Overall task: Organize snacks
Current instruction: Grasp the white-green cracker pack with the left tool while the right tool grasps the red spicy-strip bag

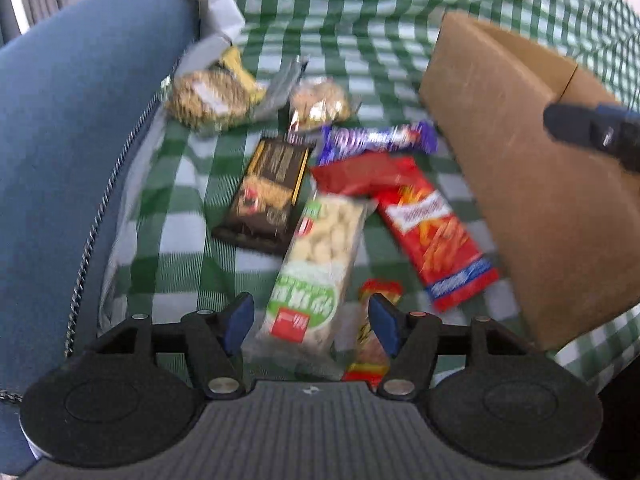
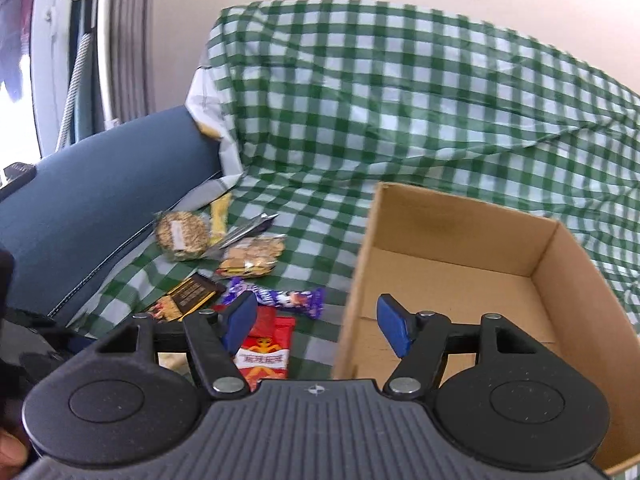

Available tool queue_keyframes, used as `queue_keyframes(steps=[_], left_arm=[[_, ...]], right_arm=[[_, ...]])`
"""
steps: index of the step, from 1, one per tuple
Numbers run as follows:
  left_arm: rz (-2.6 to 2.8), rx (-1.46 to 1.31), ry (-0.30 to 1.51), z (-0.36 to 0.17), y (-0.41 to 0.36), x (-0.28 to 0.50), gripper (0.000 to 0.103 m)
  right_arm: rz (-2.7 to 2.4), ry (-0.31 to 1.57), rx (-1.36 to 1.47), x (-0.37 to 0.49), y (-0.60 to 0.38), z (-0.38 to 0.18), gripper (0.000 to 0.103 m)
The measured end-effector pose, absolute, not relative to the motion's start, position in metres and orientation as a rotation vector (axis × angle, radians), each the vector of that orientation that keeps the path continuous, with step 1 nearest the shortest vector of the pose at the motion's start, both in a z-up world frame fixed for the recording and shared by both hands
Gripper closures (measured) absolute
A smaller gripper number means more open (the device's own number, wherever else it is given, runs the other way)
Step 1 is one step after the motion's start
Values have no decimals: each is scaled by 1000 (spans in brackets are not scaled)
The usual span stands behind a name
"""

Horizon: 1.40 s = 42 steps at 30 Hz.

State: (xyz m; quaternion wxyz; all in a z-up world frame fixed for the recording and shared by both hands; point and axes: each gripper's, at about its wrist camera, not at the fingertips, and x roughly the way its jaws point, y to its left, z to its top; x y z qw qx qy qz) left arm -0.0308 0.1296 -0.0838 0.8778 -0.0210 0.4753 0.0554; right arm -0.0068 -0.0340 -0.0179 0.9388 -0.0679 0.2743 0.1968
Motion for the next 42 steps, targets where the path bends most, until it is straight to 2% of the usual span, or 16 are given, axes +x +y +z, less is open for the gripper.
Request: queue_keyframes(steps=[1,2,4,10,21,27,28,29,30,33,42], left_arm=[[115,-46,997,-86,131,-31,39],[107,-55,995,-86,134,-31,55],[80,-93,999,-84,140,-32,61],[57,-157,911,-66,152,-44,63],[58,-262,758,-38,172,-58,64],[84,-244,781,-41,173,-55,64],[84,-238,779,-41,173,-54,64],[82,-235,775,-41,174,-54,64],[83,-236,774,-41,174,-54,64],[91,-235,781,-40,173,-54,64],[115,-195,828,-45,174,-53,64]], right_arm=[[408,564,-144,-6,-31,-19,37],[415,568,-149,-5,-27,-21,39],[425,572,-150,-4,-22,-24,40],[457,619,-179,3,1,-40,47],[463,725,-396,11,55,-89,50],[400,831,-499,24,64,-120,51],[398,820,-500,24,64,-120,55],[401,812,-518,22,66,-120,74],[408,811,-530,20,66,-121,82],[425,812,-529,16,63,-122,94],[548,742,-409,-4,46,-92,99]])
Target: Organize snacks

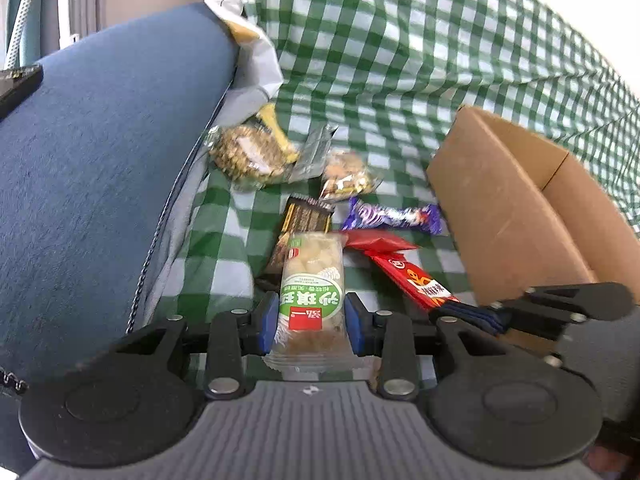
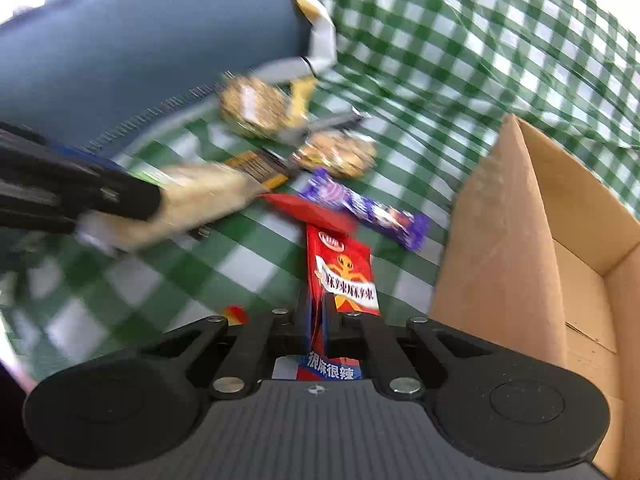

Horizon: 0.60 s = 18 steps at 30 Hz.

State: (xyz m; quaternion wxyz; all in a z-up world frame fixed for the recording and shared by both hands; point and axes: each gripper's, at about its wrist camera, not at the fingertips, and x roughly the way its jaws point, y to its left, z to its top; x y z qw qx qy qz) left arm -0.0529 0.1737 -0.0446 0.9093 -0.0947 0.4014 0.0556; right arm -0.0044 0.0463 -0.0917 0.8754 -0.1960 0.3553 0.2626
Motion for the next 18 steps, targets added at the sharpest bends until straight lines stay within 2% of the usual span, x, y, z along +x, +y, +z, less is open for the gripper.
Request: queue_keyframes(steps=[4,7,9,11,13,18], left_arm=[[117,-176,992,-68,175,-45,64],[125,-188,997,-71,178,-44,63],[134,-195,995,-71,178,-44,62],[144,-169,999,-72,173,-41,62],[156,-140,990,-72,168,-39,61],[172,-125,973,-73,165,-34,57]], right_arm=[[675,785,-392,-23,43,-83,99],[747,848,-408,-33,42,-87,96],[728,833,-434,-38,44,-89,80],[716,820,-415,-34,44,-88,49],[693,822,-394,-29,45,-88,41],[639,868,-360,-11,46,-99,36]])
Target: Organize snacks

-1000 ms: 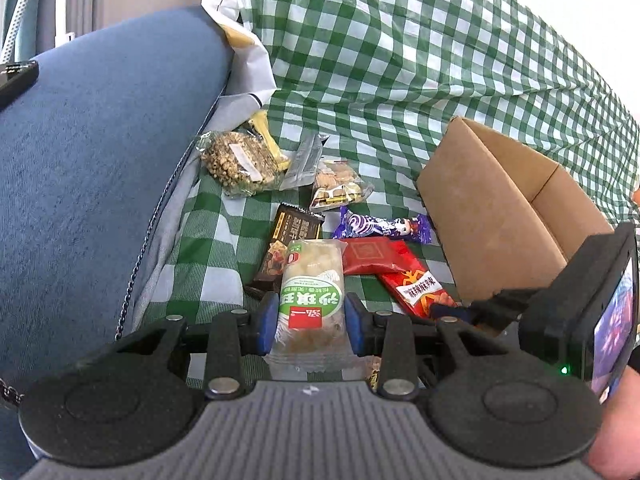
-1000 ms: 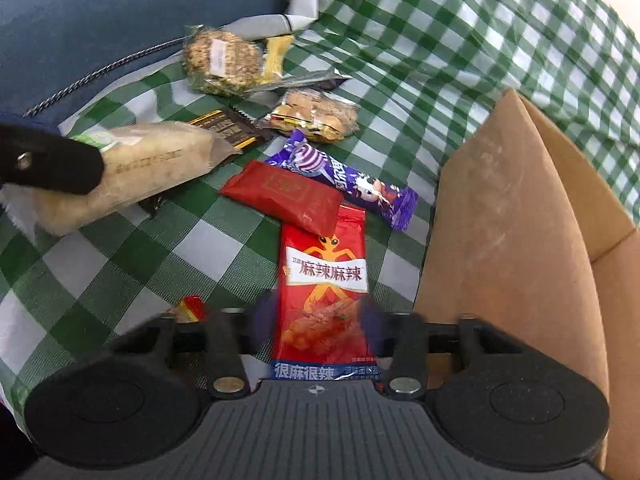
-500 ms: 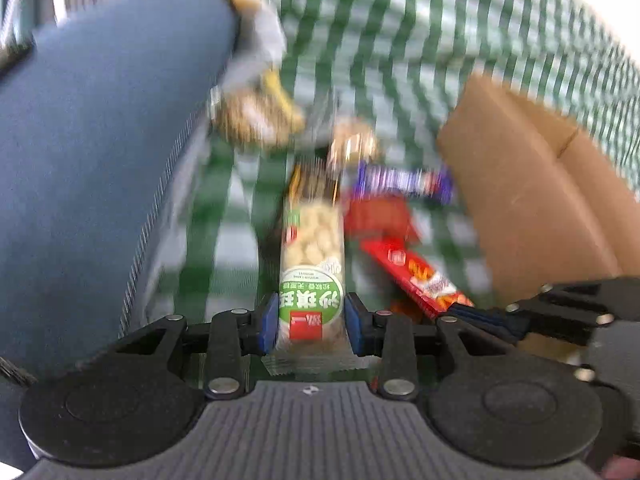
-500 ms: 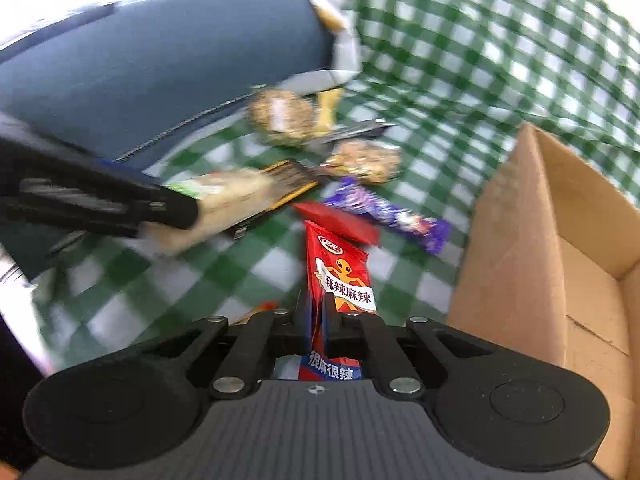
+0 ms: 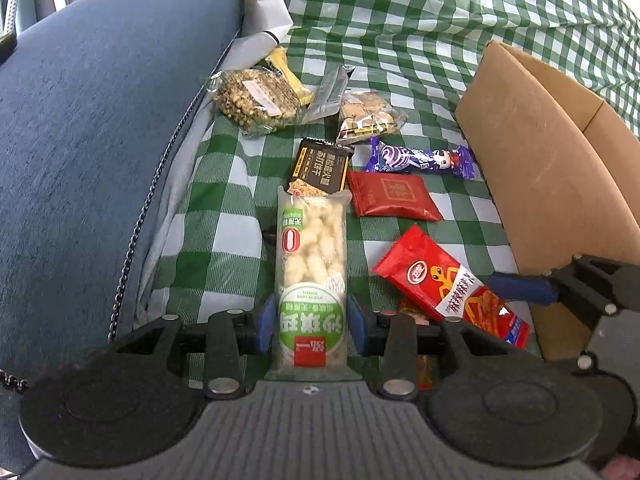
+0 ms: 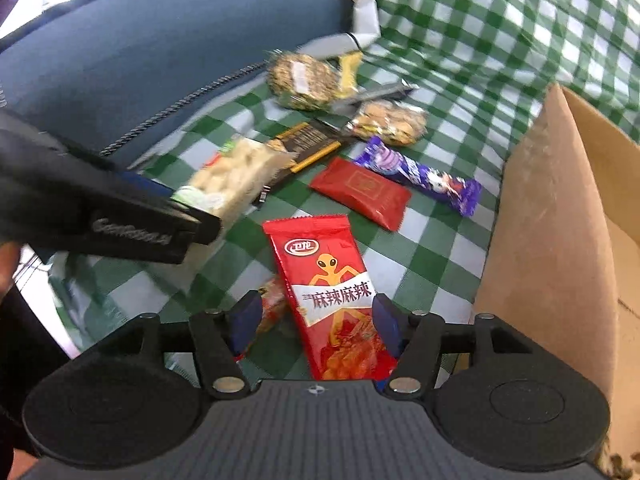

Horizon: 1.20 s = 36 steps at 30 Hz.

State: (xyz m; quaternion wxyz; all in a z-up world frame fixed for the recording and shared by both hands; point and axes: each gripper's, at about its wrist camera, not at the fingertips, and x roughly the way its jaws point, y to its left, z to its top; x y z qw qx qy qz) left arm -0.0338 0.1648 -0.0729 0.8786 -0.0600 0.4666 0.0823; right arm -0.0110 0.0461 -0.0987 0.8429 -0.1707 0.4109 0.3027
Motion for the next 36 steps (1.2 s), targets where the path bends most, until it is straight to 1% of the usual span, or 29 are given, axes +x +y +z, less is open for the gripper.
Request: queue_keyframes(steps=[1,3,4,5,9,10,11,12,13,14,15,16,18,19,22,23,24,28,31,34,36], left_arm=[[175,-119,976,-74,164,-33,57],[175,-106,983,-76,162,-30,56],[178,-101,984,-77,161,-30,56],[180,-98,984,-77,161,-30,56],[181,-102,988,-78,162,-28,56],[181,-104,989,-79,163,-28,56],[182,-107,989,-79,163,-28,56],[182,-109,989,-79,163,-28,56],[183,-112,989,-79,163,-28,56],[184,-114,988,-79,163,-27,56],[185,-115,988,-78,163,-27,56],[186,-117,986,-78,163,-27,56],[187,-118,982,-77,162,-28,56],[188,-117,980,-76,161,-28,56],[188,-114,973,-75,161,-29,58],[188,-113,971,-74,161,-29,61],[185,-112,971,-74,161,-29,61],[200,-113,970,-71,163,-32,62],[215,-154,968,-69,170,-35,62],[218,-165,978,-70,173,-36,62],[216,-149,981,-71,170,-35,62]], right_arm=[[628,877,-346,-8,46,-99,31],[613,890,-326,-1,45,-102,26],[605,897,-320,1,45,-104,22],[593,905,-313,4,44,-105,19],[583,925,-283,10,42,-107,20],[579,922,-281,9,43,-106,24],[581,920,-276,9,42,-106,31],[585,922,-268,10,42,-105,35],[590,925,-258,10,41,-104,42],[587,921,-256,10,40,-104,59],[591,919,-259,10,40,-104,71],[597,930,-265,11,41,-105,78],[593,911,-284,8,41,-105,97],[594,900,-299,7,41,-105,103],[608,853,-302,1,41,-97,103],[614,836,-303,-1,40,-94,103],[618,822,-303,-2,40,-91,103],[672,789,-249,-8,36,-78,103],[713,803,-202,-10,34,-74,103],[679,795,-236,-12,35,-76,102],[612,769,-313,-13,37,-80,89]])
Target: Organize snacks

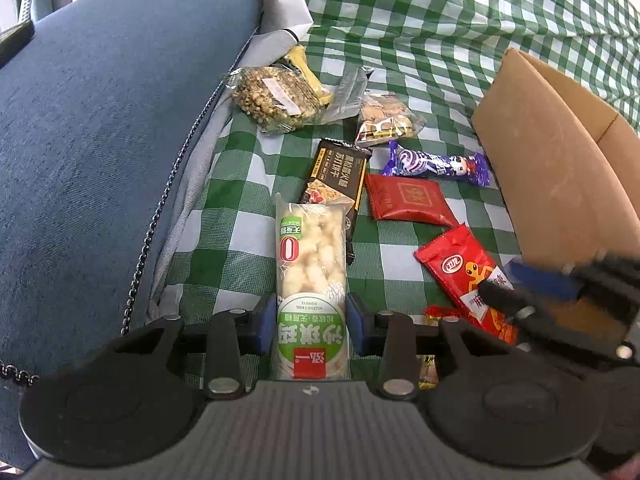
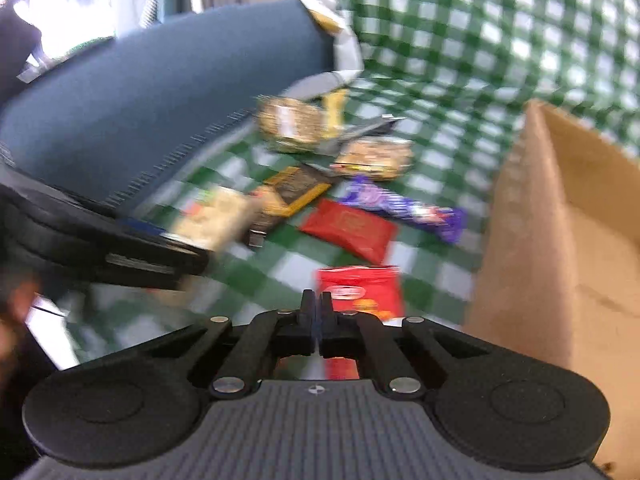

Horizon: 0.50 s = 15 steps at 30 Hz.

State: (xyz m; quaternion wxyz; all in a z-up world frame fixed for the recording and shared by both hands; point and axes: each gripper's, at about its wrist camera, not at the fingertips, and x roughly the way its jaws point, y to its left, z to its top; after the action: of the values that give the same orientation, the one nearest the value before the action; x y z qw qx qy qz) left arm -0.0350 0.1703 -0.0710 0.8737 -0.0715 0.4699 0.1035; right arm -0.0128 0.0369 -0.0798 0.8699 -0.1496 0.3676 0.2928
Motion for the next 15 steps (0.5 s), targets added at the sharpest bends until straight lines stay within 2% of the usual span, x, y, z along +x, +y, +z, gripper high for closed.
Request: queue_keyframes(steps=[1,2,6,9,10,11,12,14,15], left_arm=[[213,-145,982,-71,169,-34,62],[208,-140,984,-71,167,-34,62],[195,-117,988,-73,162,-32,62],[189,-116,987,-73,162,-33,62],[189,-121,987,-73,163,-33,62],[190,-125,987,-73,164,-33,62],[191,-126,987,-73,164,-33,62],[192,-127,984,-72,164,-33,62],[193,-128,981,-71,164,-33,62]], right_arm=[[585,752,-368,-14,39,-83,66],[557,732,-435,-16,42,-87,50],[556,755,-580,-19,55,-104,49],[528,776,-643,-17,58,-114,52],[523,785,-627,-15,57,-114,58],[527,800,-608,-13,56,-114,77],[537,817,-591,-10,55,-114,85],[543,814,-587,-10,54,-114,95],[552,811,-582,-11,55,-113,96]])
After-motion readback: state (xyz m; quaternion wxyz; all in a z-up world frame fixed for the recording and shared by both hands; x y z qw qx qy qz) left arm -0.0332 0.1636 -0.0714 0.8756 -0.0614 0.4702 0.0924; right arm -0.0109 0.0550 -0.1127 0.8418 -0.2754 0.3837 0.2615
